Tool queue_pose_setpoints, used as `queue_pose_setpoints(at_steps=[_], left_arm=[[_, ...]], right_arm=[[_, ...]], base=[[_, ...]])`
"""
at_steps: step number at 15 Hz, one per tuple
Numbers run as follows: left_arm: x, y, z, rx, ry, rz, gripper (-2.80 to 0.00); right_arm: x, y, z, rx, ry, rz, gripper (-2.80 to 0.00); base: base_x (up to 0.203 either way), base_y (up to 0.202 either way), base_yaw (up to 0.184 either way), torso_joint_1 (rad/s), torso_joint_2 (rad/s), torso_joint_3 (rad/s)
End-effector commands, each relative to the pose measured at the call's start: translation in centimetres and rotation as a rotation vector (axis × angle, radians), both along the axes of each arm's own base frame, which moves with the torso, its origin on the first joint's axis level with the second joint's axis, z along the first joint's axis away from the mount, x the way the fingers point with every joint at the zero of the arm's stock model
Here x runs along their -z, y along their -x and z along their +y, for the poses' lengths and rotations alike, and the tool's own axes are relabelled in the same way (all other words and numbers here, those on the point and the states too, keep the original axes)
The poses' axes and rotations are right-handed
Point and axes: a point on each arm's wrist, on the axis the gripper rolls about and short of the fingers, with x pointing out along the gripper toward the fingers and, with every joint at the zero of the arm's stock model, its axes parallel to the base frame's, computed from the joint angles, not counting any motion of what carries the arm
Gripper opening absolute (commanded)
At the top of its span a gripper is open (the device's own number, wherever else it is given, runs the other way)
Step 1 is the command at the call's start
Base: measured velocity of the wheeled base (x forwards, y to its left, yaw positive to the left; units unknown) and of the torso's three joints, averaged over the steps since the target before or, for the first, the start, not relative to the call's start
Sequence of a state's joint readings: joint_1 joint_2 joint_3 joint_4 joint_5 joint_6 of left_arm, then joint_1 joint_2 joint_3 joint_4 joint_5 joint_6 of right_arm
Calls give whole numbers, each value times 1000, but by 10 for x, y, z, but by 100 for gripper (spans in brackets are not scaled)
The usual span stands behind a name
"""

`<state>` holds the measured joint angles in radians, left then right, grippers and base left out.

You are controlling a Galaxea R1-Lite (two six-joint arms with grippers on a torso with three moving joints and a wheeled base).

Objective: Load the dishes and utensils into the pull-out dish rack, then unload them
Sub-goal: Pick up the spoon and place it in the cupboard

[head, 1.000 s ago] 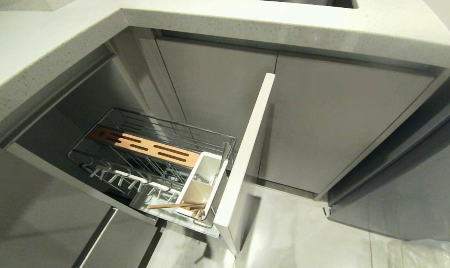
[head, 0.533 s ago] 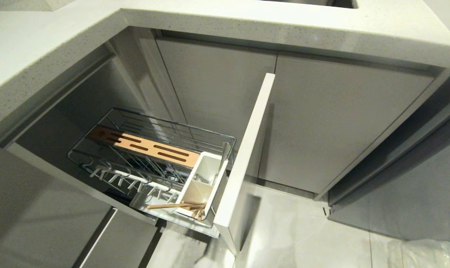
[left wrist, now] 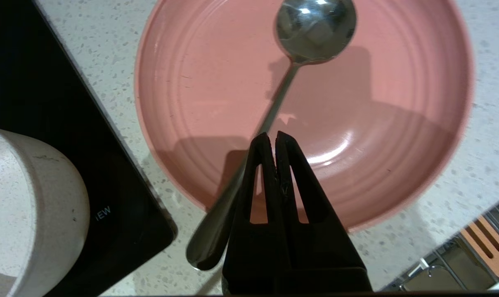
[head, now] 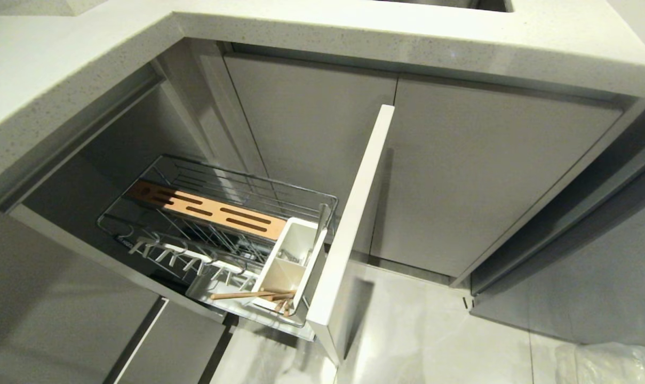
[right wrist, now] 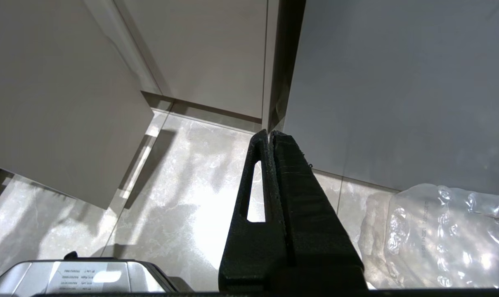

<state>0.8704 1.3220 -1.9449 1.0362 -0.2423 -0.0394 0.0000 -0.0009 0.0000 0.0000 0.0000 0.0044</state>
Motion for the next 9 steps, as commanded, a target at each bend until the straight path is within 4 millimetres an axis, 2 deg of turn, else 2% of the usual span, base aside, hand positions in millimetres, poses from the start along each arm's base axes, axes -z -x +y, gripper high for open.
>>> queue_pose_setpoints(at_steps=[1, 6, 7, 9], left_arm=[[3, -4, 7, -11, 20, 15, -280], [7, -8, 13, 4, 53, 28, -280], [7, -8, 13, 8, 54, 28, 0], [7, -8, 13, 9, 57, 25, 0]], right_arm=[[0, 0, 0, 0, 0, 1, -280], [0, 0, 0, 0, 0, 1, -280], [0, 0, 0, 0, 0, 1, -280], [0, 0, 0, 0, 0, 1, -280]], base=[[0, 0, 0, 0, 0, 0], [0, 0, 0, 0, 0, 0], [0, 0, 0, 0, 0, 0], [0, 0, 0, 0, 0, 0]])
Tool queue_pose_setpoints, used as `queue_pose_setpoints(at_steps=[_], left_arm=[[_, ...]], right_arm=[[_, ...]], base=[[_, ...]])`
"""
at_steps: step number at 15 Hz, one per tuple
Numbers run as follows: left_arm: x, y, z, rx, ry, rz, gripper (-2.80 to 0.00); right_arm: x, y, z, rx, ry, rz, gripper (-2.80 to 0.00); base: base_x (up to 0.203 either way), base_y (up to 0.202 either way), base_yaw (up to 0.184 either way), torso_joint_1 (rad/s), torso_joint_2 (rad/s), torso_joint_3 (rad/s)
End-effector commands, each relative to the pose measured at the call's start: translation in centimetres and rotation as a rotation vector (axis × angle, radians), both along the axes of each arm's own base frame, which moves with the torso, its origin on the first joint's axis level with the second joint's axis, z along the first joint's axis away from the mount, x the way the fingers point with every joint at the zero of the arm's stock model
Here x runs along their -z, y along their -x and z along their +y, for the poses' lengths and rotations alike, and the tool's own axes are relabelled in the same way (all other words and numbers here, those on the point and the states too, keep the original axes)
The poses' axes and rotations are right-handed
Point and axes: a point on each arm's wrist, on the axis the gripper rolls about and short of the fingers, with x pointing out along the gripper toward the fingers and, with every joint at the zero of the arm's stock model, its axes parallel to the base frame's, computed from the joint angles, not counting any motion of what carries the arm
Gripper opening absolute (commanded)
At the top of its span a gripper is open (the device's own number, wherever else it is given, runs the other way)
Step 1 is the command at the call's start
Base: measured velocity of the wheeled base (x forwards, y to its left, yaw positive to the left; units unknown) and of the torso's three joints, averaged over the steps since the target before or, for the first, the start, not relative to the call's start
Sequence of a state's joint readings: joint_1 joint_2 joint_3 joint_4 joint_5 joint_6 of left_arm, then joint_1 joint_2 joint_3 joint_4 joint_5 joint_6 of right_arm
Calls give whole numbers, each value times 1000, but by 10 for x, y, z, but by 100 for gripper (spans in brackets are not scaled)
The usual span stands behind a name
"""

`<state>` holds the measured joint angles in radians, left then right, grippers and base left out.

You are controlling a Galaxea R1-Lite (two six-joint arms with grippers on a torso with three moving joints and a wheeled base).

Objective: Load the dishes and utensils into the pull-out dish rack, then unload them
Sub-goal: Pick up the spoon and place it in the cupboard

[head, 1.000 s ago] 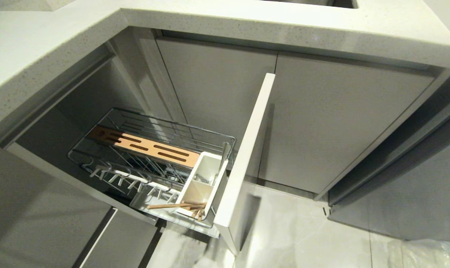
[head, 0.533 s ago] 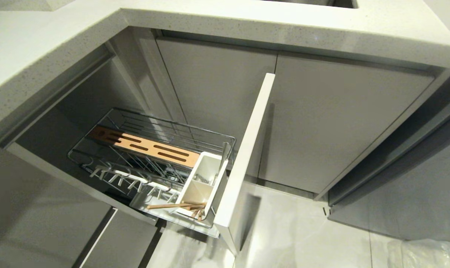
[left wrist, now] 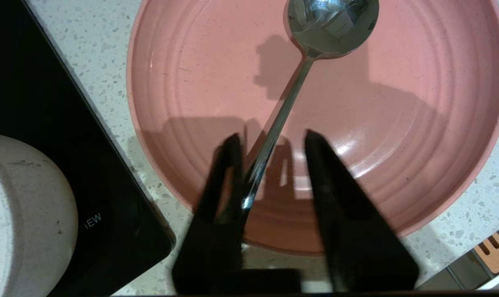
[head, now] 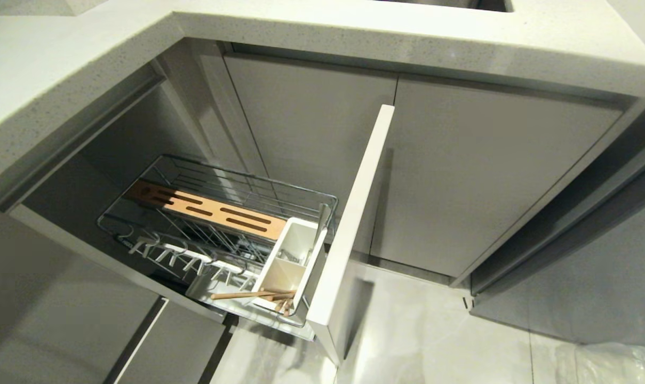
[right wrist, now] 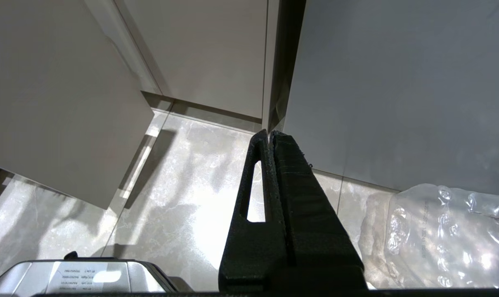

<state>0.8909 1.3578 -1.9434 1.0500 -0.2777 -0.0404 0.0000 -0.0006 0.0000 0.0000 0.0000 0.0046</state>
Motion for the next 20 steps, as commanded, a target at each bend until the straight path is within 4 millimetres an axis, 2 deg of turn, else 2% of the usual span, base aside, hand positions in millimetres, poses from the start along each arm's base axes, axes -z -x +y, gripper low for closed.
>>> queue_pose_setpoints(at_steps=[1, 5, 12, 20], left_arm=[[1, 0, 1, 2, 9, 2, 0], [6, -3, 3, 20, 43, 12, 0], [16, -17, 20, 80, 109, 20, 0], [17, -19, 21, 106, 123, 13, 0]], right_arm=[[0, 0, 0, 0, 0, 1, -280], [0, 0, 0, 0, 0, 1, -280], [0, 0, 0, 0, 0, 1, -280], [0, 0, 0, 0, 0, 1, -280]], base=[[0, 0, 0, 0, 0, 0], [0, 0, 0, 0, 0, 0], [0, 0, 0, 0, 0, 0], [0, 0, 0, 0, 0, 0]])
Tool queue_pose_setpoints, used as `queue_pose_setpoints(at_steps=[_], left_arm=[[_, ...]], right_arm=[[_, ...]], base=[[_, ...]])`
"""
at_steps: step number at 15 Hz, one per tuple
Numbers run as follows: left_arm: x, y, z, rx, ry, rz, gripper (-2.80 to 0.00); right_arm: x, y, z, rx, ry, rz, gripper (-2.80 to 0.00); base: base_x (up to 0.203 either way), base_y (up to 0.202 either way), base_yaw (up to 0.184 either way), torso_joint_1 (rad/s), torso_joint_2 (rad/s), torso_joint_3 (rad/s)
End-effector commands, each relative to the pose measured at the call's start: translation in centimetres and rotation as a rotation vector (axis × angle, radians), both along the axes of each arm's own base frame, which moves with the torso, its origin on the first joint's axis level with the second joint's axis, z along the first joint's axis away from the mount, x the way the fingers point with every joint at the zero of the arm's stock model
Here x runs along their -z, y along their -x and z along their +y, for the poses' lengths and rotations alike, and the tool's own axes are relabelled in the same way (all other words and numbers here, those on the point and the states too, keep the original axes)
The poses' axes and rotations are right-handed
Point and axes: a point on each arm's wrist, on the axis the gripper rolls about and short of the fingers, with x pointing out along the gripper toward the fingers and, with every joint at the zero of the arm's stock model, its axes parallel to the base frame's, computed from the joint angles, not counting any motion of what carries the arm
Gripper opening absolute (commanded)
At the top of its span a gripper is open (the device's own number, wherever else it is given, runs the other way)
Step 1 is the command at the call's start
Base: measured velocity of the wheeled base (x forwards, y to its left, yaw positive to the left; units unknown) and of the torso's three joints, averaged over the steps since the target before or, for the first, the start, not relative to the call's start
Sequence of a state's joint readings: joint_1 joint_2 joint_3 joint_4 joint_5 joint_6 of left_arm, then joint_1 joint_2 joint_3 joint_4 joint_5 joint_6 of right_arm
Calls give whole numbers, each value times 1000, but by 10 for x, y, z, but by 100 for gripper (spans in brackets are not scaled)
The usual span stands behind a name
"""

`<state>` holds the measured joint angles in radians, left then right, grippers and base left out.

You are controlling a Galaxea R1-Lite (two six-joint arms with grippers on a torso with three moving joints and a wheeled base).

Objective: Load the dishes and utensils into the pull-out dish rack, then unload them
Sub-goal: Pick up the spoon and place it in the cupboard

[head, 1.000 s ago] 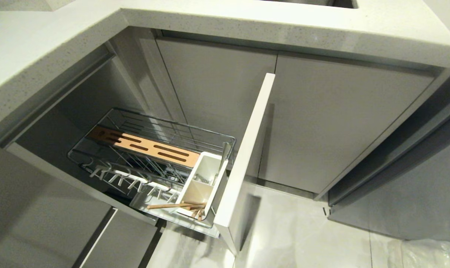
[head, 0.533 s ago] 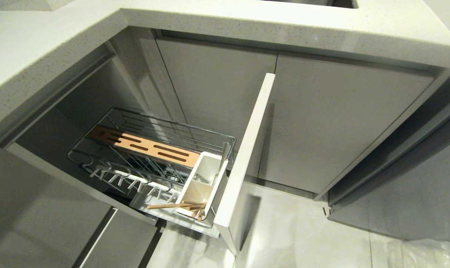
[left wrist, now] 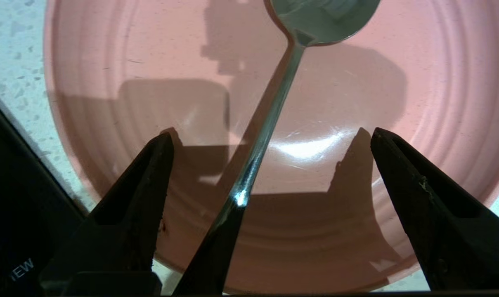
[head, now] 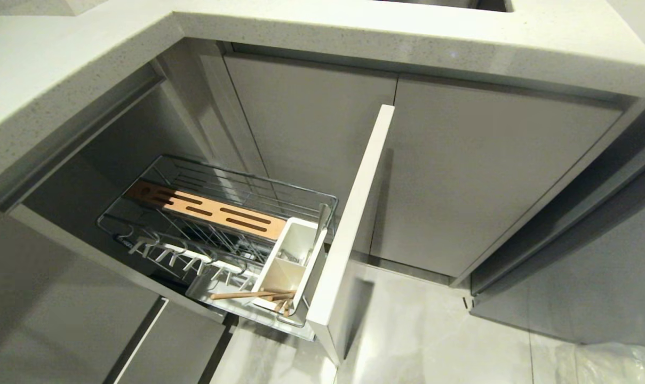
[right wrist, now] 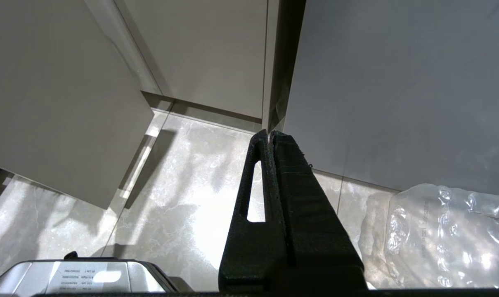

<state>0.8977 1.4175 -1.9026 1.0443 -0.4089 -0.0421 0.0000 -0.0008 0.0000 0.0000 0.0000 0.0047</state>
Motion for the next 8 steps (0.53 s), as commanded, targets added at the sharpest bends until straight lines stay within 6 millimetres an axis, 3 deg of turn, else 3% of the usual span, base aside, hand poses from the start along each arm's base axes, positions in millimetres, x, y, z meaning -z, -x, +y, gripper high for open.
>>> queue_pose_setpoints(at_steps=[1, 8], left_arm=[[1, -1, 1, 4, 11, 5, 0], [5, -3, 4, 4, 25, 16, 0]], right_arm=[[0, 0, 0, 0, 0, 1, -280], [0, 0, 0, 0, 0, 1, -280]], base=[[0, 0, 0, 0, 0, 0], [0, 0, 0, 0, 0, 0]])
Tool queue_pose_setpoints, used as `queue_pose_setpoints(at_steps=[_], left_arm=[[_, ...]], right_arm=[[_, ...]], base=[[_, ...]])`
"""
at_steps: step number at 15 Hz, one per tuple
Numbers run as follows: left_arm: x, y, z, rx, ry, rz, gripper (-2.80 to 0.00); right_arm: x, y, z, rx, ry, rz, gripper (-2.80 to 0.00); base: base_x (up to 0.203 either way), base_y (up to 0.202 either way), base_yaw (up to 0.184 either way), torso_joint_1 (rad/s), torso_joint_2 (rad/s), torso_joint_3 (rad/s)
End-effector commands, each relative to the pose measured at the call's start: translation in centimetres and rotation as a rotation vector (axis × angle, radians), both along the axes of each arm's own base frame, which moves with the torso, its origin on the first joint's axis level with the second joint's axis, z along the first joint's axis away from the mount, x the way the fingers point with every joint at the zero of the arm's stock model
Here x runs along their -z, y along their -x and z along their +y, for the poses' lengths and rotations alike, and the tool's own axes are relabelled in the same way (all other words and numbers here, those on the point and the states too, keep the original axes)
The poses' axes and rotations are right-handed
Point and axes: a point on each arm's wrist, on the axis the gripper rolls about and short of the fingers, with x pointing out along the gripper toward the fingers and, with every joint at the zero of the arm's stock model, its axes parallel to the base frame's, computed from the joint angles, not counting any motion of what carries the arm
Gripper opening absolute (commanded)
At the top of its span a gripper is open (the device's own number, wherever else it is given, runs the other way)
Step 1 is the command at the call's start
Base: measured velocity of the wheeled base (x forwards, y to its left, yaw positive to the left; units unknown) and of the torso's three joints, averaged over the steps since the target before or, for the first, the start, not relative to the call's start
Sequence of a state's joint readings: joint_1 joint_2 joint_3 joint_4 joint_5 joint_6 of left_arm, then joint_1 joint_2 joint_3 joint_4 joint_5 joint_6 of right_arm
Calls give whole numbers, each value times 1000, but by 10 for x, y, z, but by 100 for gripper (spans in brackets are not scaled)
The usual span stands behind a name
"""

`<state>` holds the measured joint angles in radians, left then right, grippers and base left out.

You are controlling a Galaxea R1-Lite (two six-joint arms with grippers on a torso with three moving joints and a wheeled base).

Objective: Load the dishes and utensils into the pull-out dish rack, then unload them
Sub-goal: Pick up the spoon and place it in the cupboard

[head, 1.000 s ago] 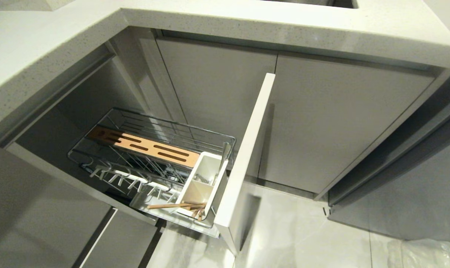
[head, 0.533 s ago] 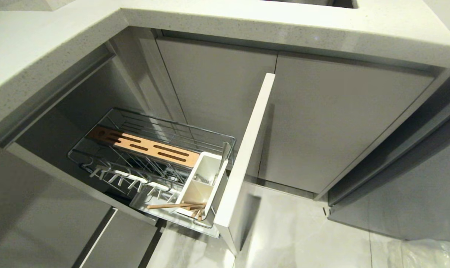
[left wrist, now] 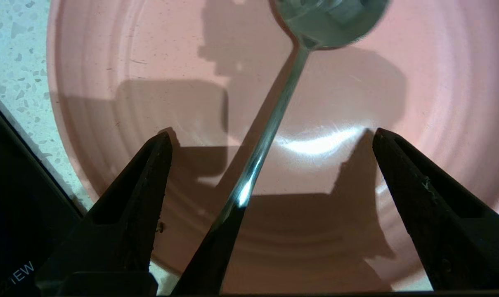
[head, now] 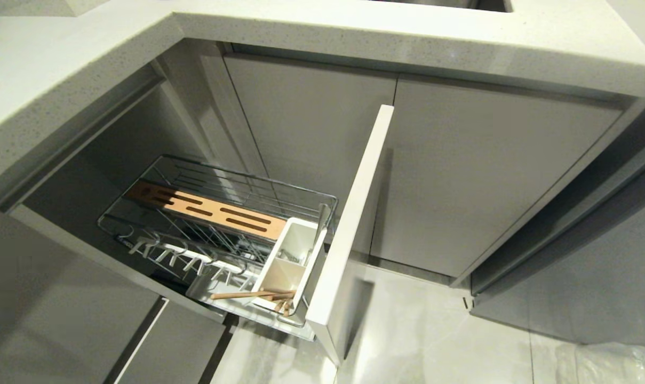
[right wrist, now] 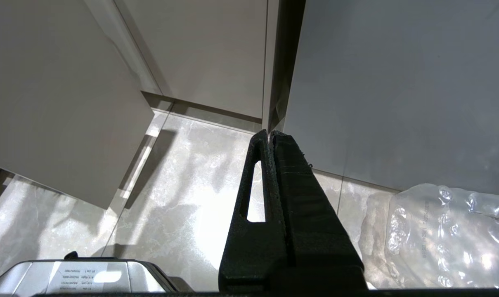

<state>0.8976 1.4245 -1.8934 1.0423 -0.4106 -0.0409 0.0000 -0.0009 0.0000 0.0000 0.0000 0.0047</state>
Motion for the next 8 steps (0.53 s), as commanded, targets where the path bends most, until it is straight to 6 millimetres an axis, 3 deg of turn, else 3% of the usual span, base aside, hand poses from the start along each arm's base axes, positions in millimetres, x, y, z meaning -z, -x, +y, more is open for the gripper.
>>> queue_pose_setpoints(at_steps=[1, 2, 8], left_arm=[[3, -1, 2, 1, 17, 11, 0], [3, -2, 3, 2, 16, 11, -280], [3, -2, 3, 1, 19, 10, -280]], right_arm=[[0, 0, 0, 0, 0, 1, -280], [0, 0, 0, 0, 0, 1, -280], [0, 0, 0, 0, 0, 1, -280]], base=[[0, 0, 0, 0, 0, 0], [0, 0, 0, 0, 0, 0], [0, 0, 0, 0, 0, 0]])
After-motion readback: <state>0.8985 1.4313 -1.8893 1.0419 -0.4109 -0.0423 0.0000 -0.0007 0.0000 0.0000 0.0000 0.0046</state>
